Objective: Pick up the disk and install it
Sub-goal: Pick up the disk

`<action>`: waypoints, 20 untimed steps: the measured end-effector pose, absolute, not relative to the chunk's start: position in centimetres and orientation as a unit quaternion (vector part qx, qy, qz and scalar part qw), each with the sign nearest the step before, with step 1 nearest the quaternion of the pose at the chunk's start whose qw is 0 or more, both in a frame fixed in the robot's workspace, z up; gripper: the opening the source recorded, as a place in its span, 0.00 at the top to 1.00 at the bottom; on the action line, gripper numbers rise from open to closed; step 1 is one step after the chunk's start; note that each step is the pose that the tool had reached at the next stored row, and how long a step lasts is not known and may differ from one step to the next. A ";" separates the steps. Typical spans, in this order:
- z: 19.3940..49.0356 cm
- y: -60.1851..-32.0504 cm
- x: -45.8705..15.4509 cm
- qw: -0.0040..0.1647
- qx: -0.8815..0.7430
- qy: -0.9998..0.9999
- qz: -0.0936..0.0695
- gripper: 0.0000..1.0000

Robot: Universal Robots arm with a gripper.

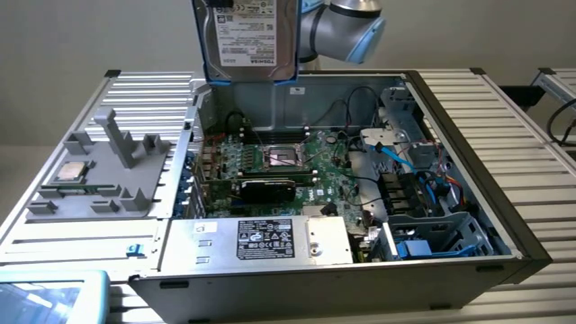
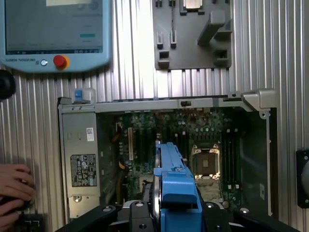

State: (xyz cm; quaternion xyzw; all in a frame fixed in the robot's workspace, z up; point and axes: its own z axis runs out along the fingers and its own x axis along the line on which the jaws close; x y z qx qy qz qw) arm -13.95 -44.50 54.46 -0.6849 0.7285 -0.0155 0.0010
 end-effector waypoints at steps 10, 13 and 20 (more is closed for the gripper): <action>54.5 -46.6 -11.7 0.001 -0.685 0.729 -0.016 0.63; 54.5 -46.9 -10.7 0.000 -0.685 0.728 -0.016 0.63; 54.5 -47.6 -8.1 -0.002 -0.685 0.728 -0.018 0.63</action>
